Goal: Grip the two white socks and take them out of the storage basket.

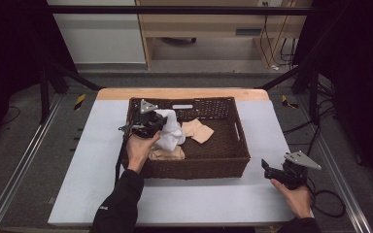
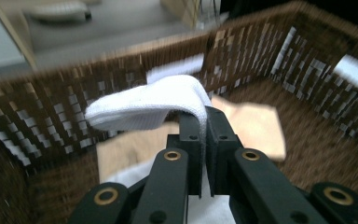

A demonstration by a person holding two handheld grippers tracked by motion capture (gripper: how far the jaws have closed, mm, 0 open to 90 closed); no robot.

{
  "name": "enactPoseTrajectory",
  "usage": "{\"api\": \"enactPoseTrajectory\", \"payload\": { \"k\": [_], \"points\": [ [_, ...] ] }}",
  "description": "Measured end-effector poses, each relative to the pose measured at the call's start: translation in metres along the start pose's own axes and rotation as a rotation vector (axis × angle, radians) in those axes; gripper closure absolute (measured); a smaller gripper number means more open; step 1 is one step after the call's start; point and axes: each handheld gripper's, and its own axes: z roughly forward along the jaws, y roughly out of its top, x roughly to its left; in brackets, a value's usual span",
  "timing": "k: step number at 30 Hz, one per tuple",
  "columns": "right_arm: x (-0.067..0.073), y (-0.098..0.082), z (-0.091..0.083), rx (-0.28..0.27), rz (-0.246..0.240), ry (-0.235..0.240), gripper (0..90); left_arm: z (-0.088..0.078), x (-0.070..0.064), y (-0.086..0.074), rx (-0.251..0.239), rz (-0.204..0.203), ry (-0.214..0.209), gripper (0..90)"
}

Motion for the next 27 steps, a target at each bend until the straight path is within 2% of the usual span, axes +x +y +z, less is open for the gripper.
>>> {"api": "enactPoseTrajectory", "payload": {
  "k": [3,4,5,6,7,9,10,14,16,18,19,22,23,27],
  "points": [
    [0.001,0.000,0.000,0.001,-0.002,0.003,8.6,-0.011,-0.005,0.008,-0.060,0.007,-0.004,86.0],
    [0.001,0.000,0.000,0.001,-0.002,0.003,8.6,-0.011,-0.005,0.008,-0.060,0.007,-0.004,86.0],
    [0.001,0.000,0.000,0.004,-0.006,0.006,9.0,-0.021,-0.008,0.015,-0.106,0.011,0.000,86.0],
    [0.001,0.000,0.000,0.004,-0.006,0.006,9.0,-0.021,-0.008,0.015,-0.106,0.011,0.000,86.0],
    [0.001,0.000,-0.001,0.003,-0.005,0.003,9.1,-0.030,-0.010,0.022,-0.144,-0.003,-0.006,86.0],
    [0.000,-0.001,0.000,0.000,-0.004,0.001,9.1,-0.038,-0.012,0.028,-0.174,-0.004,-0.008,86.0],
    [0.000,-0.001,0.000,0.000,-0.004,0.001,9.1,-0.038,-0.012,0.028,-0.174,-0.004,-0.008,86.0],
    [0.001,-0.001,0.000,0.002,-0.002,-0.001,9.1,-0.053,-0.018,0.039,-0.225,0.005,-0.014,86.1],
    [0.001,-0.001,0.000,0.004,0.004,-0.001,9.1,-0.064,-0.020,0.047,-0.252,-0.009,-0.019,86.1],
    [0.001,-0.001,0.000,0.000,0.003,-0.002,9.1,-0.066,-0.020,0.049,-0.258,-0.011,-0.023,86.1],
    [0.000,0.000,0.000,-0.002,0.009,-0.006,9.1,-0.073,-0.022,0.054,-0.275,-0.009,-0.028,86.2],
    [0.000,0.000,0.000,0.003,0.015,0.001,9.1,-0.079,-0.022,0.058,-0.284,-0.008,-0.027,86.2],
    [0.000,0.000,0.000,0.003,0.017,0.002,9.1,-0.085,-0.022,0.062,-0.300,-0.008,-0.025,86.2],
    [0.000,0.000,0.000,0.008,0.014,0.001,9.1,-0.096,-0.021,0.065,-0.323,-0.015,-0.022,86.1]
  ]
}}
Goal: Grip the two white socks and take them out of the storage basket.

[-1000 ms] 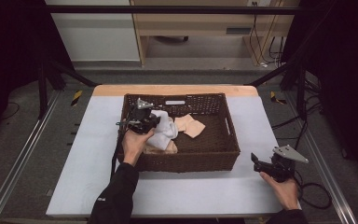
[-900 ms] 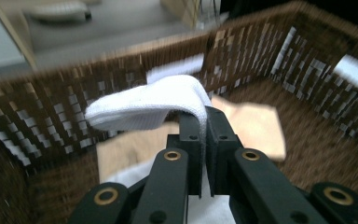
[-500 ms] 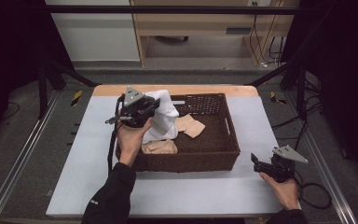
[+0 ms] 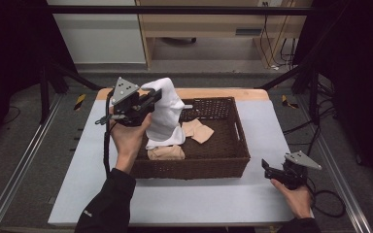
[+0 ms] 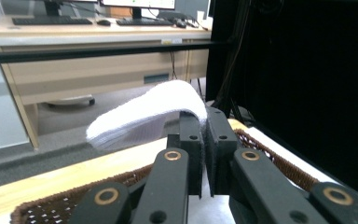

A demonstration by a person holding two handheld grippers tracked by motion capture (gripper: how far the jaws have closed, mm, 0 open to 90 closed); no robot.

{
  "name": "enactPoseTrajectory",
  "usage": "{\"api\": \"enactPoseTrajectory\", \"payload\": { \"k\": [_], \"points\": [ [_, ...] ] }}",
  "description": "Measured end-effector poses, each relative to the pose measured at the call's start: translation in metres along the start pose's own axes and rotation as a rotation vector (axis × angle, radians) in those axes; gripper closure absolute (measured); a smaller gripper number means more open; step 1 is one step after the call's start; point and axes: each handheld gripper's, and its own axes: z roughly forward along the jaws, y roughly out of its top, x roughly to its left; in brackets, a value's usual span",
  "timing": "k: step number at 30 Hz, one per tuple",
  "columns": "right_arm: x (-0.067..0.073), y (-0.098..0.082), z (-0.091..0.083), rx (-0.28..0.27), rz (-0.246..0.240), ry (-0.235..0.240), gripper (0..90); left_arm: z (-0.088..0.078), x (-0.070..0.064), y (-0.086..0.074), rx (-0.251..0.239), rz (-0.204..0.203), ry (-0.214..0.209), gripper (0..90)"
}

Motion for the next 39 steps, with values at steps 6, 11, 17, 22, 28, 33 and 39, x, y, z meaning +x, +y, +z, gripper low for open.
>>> {"api": "enactPoseTrajectory", "payload": {
  "k": [6,11,17,22,28,33,39],
  "points": [
    [-0.001,0.000,-0.001,-0.005,-0.003,-0.010,9.0,-0.022,0.006,0.010,-0.049,-0.008,0.017,86.1],
    [0.000,0.000,-0.001,-0.004,-0.009,-0.010,9.0,-0.048,0.015,0.020,-0.094,-0.017,0.028,86.1],
    [0.000,0.000,-0.001,-0.003,-0.013,-0.013,9.0,-0.074,0.026,0.023,-0.114,-0.012,0.067,86.1],
    [0.000,0.000,-0.002,0.000,-0.017,-0.011,9.0,-0.103,0.045,0.022,-0.135,-0.030,0.109,86.1],
    [0.000,0.000,-0.002,0.000,-0.017,-0.010,9.1,-0.122,0.064,0.008,-0.121,-0.037,0.173,86.1],
    [0.001,-0.001,-0.002,0.002,-0.023,-0.012,9.0,-0.133,0.085,-0.022,-0.075,-0.069,0.213,86.1],
    [0.001,-0.001,-0.003,0.003,-0.026,-0.013,9.0,-0.136,0.101,-0.052,-0.015,-0.098,0.250,86.1]
  ]
}}
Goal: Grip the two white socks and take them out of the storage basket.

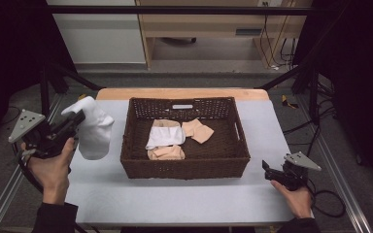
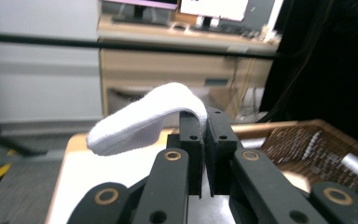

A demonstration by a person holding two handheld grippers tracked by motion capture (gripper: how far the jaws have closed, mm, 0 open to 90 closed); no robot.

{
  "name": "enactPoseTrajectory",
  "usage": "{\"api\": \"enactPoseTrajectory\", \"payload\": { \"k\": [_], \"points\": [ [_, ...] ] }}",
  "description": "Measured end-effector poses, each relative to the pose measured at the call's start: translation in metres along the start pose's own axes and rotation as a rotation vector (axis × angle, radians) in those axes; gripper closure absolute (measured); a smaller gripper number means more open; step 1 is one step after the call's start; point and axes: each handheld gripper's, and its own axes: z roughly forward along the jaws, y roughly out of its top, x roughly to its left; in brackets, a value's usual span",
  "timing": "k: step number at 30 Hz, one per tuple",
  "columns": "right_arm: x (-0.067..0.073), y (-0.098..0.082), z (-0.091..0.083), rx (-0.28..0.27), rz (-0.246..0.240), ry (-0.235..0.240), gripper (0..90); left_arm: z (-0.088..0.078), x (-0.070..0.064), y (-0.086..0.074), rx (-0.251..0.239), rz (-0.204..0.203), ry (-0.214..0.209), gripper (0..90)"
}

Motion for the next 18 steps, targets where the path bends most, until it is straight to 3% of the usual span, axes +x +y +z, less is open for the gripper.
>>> {"api": "enactPoseTrajectory", "payload": {
  "k": [1,2,10,11,18],
  "points": [
    [0.000,0.000,0.000,0.000,-0.002,-0.001,9.1,0.003,0.006,-0.013,0.036,-0.008,0.014,86.1],
    [0.000,0.000,0.000,0.000,-0.002,-0.001,9.1,0.003,0.006,-0.013,0.036,-0.008,0.014,86.1],
    [0.000,0.000,0.000,0.000,-0.003,-0.005,9.0,0.027,0.023,-0.075,0.198,-0.046,0.031,86.1],
    [0.000,-0.001,0.000,0.001,-0.003,-0.005,9.0,0.030,0.025,-0.083,0.236,-0.048,0.037,86.1],
    [0.001,-0.001,0.000,0.005,-0.014,-0.006,9.0,0.046,0.032,-0.116,0.375,-0.071,0.047,85.8]
  ]
}}
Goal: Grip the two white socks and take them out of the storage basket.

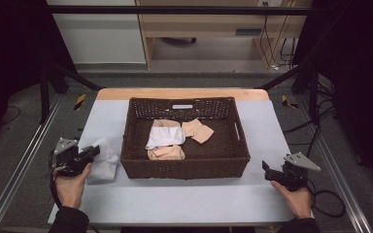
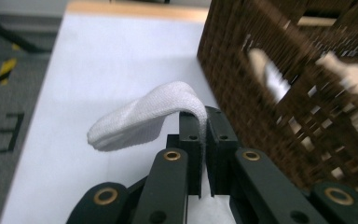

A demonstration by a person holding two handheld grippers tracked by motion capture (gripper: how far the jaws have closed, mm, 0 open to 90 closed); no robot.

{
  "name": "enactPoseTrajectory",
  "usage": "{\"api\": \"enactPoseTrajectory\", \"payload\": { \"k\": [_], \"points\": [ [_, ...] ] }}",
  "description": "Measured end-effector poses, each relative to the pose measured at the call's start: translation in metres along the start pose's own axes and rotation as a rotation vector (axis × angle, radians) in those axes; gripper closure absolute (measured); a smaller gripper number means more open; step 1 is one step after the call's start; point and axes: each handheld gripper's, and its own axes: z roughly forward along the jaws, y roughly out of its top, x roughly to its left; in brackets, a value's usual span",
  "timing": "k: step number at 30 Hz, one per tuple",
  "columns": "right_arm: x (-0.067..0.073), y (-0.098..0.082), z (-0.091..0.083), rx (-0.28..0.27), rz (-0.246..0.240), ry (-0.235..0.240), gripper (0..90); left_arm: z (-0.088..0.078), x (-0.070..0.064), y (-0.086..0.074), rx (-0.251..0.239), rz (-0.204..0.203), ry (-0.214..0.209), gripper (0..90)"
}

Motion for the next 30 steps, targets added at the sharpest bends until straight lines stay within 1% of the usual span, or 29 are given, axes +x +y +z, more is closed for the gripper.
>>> {"api": "enactPoseTrajectory", "payload": {
  "k": [1,2,3,4,5,6,7,8,9,10,11,12,13,14,15,16,17,18,19,21,22,23,24,25,26,27,28,29,30],
  "points": [
    [0.000,0.000,0.000,0.000,-0.001,-0.002,9.1,0.004,0.000,-0.003,0.019,-0.002,0.002,85.6],
    [0.000,0.000,0.000,0.000,-0.001,-0.002,9.1,0.004,0.000,-0.003,0.019,-0.002,0.002,85.2],
    [0.000,0.000,0.000,0.000,-0.003,-0.001,9.0,0.009,0.000,-0.008,0.053,0.007,0.015,85.2],
    [0.001,0.000,-0.001,0.000,-0.005,0.000,9.1,0.011,0.000,-0.010,0.069,0.011,0.021,84.9],
    [0.001,-0.001,-0.001,0.003,-0.008,0.001,9.0,0.015,0.001,-0.014,0.094,0.022,0.041,81.8],
    [0.001,-0.001,-0.001,0.003,-0.008,0.001,9.0,0.015,0.001,-0.014,0.094,0.022,0.041,78.9],
    [0.001,-0.001,-0.001,0.003,-0.011,0.002,9.1,0.016,0.001,-0.015,0.110,0.027,0.073,74.3],
    [0.001,-0.001,-0.001,0.003,-0.011,0.002,9.1,0.016,0.001,-0.015,0.110,0.027,0.073,70.8],
    [0.001,-0.001,-0.001,0.003,-0.010,0.002,9.1,0.015,0.001,-0.014,0.103,0.030,0.089,70.8],
    [0.001,-0.001,-0.001,0.002,-0.010,0.002,9.0,0.012,-0.001,-0.012,0.083,0.028,0.103,62.7],
    [0.001,-0.001,-0.001,0.002,-0.009,0.002,9.0,0.012,-0.001,-0.012,0.083,0.028,0.103,60.1],
    [0.001,0.000,-0.001,0.002,-0.010,0.003,9.0,0.010,-0.002,-0.010,0.068,0.029,0.107,57.9],
    [0.001,0.000,-0.001,0.002,-0.010,0.003,9.1,0.004,-0.003,-0.006,0.037,0.028,0.110,56.2],
    [0.001,0.000,-0.001,0.002,-0.010,0.003,9.1,0.004,-0.003,-0.006,0.037,0.028,0.110,54.5],
    [0.001,0.000,-0.001,0.000,-0.009,0.004,9.0,-0.001,-0.005,-0.002,0.010,0.024,0.101,53.0],
    [0.001,0.000,-0.001,0.000,-0.009,0.004,9.0,-0.001,-0.005,-0.002,0.010,0.024,0.101,52.2],
    [0.001,0.000,-0.001,-0.001,-0.008,0.005,9.1,-0.007,-0.007,0.003,-0.022,0.017,0.084,51.7],
    [0.001,0.000,-0.001,-0.002,-0.006,0.006,9.0,-0.007,-0.007,0.003,-0.022,0.017,0.084,51.3],
    [0.000,0.000,-0.001,-0.003,-0.008,0.006,9.1,-0.014,-0.012,0.010,-0.056,0.009,0.060,50.9],
    [0.000,0.000,-0.001,-0.003,-0.007,0.007,9.0,-0.020,-0.017,0.017,-0.087,0.005,0.035,50.4],
    [0.000,0.000,-0.001,-0.003,-0.007,0.007,9.0,-0.020,-0.017,0.017,-0.087,0.005,0.035,50.1],
    [0.000,0.000,-0.001,-0.006,-0.005,0.006,9.0,-0.023,-0.020,0.020,-0.102,0.005,0.027,50.1],
    [0.000,0.000,-0.002,-0.005,0.002,0.007,9.0,-0.026,-0.023,0.024,-0.112,0.013,0.019,49.8],
    [0.000,0.000,-0.001,-0.004,0.001,0.005,9.0,-0.030,-0.029,0.031,-0.133,0.025,0.001,49.6],
    [0.000,0.000,-0.001,-0.004,0.001,0.005,9.0,-0.030,-0.029,0.031,-0.133,0.025,0.001,49.3],
    [0.000,0.000,-0.001,-0.003,0.003,0.004,9.0,-0.032,-0.034,0.037,-0.141,0.039,-0.010,49.3],
    [0.000,0.000,-0.001,-0.003,0.001,0.004,9.0,-0.034,-0.037,0.042,-0.155,0.040,-0.018,48.9],
    [0.000,0.000,-0.001,-0.004,0.004,0.002,9.0,-0.037,-0.044,0.052,-0.182,0.037,-0.039,48.7],
    [0.000,0.000,-0.001,-0.005,0.007,-0.001,9.0,-0.037,-0.044,0.052,-0.182,0.037,-0.039,48.6]
  ]
}}
